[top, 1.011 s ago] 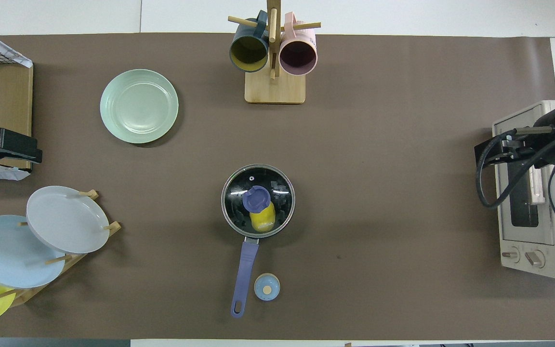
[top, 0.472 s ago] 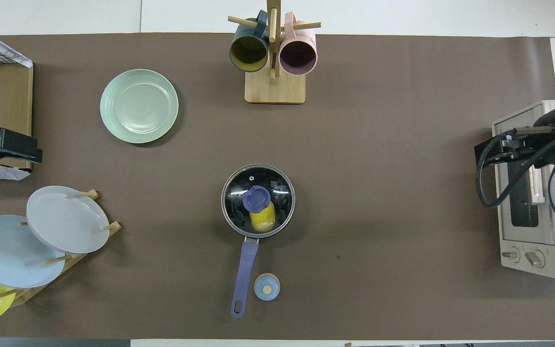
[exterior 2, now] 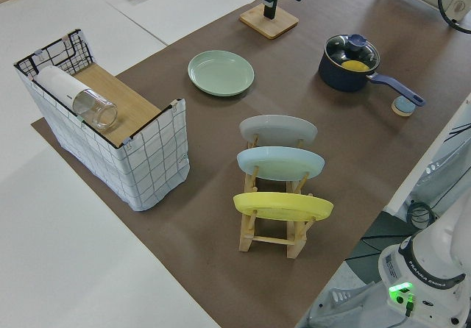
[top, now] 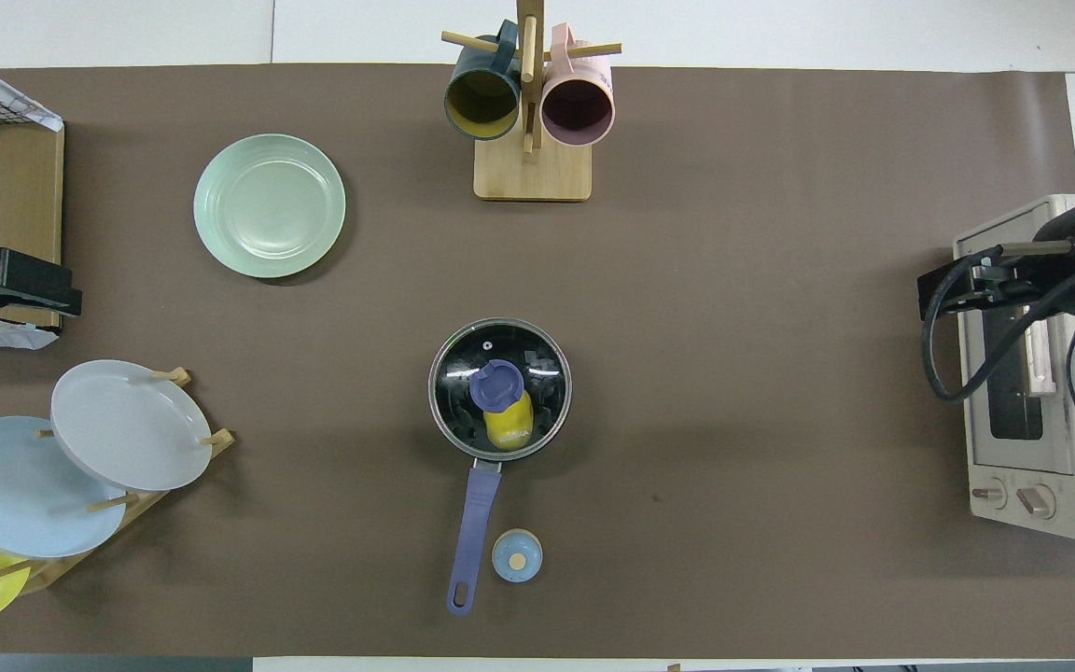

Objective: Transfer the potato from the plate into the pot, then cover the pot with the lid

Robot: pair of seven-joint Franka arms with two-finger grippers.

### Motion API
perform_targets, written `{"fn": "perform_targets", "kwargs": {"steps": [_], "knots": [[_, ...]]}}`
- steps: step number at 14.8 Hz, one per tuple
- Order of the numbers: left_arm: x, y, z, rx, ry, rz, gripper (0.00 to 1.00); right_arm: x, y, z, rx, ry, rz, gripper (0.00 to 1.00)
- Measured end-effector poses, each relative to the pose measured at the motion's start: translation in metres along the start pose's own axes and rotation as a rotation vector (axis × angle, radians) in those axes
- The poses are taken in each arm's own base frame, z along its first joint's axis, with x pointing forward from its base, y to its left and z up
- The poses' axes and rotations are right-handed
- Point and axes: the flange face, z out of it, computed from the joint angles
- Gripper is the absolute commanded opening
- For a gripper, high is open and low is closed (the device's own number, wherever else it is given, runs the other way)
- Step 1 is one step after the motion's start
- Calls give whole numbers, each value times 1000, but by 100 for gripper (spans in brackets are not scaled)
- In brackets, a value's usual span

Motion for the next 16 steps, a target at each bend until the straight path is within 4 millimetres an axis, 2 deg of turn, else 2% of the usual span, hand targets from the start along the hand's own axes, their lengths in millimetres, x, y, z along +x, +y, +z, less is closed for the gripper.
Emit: {"fn": "perform_targets", "kwargs": {"steps": [4,9,16], "knots": [[0,0,0,0,0,0,100,0,-2,-1,31,0,-10,100],[0,0,0,0,0,0,100,1,20,-1,39,2,-73,100],[0,0,0,0,0,0,100,4,16,-2,40,23,-82,100]]}}
